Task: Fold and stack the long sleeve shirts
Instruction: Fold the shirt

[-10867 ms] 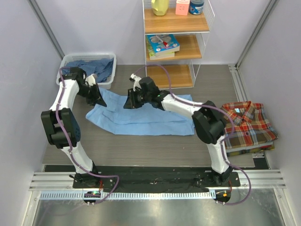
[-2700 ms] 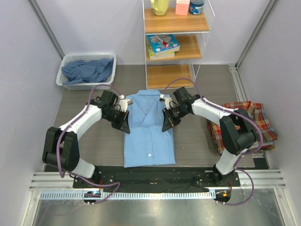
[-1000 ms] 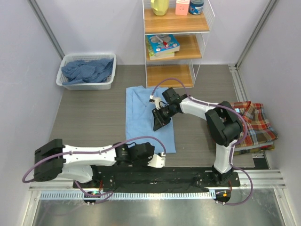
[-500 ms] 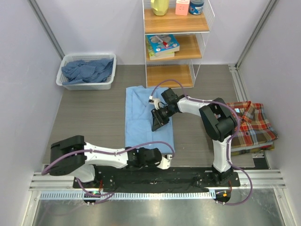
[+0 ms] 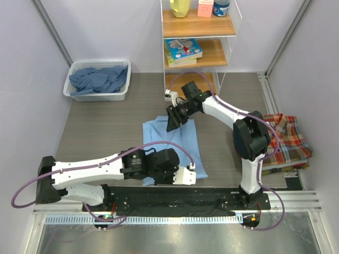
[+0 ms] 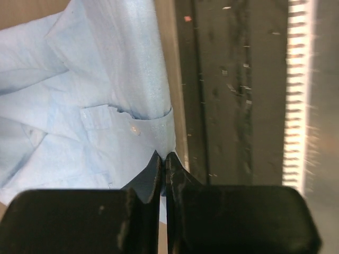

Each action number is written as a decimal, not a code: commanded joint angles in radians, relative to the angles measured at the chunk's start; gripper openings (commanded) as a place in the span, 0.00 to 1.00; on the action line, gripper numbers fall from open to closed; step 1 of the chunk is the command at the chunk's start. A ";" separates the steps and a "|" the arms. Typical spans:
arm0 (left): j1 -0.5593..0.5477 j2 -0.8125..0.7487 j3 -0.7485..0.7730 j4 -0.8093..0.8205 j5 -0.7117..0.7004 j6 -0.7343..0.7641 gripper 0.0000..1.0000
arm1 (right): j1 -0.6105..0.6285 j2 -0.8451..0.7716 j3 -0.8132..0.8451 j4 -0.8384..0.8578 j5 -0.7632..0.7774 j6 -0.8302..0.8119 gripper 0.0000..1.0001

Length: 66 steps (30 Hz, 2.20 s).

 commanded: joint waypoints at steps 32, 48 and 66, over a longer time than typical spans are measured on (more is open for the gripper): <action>0.782 0.530 0.473 -0.165 0.502 0.465 0.55 | -0.146 0.119 0.174 -0.058 0.047 -0.092 0.49; 0.819 0.216 0.086 -0.160 0.645 0.262 0.59 | 0.009 0.093 -0.142 0.066 0.127 -0.155 0.43; 0.799 0.304 0.011 0.033 0.778 0.477 0.69 | -0.066 -0.004 -0.110 0.149 -0.131 0.231 0.38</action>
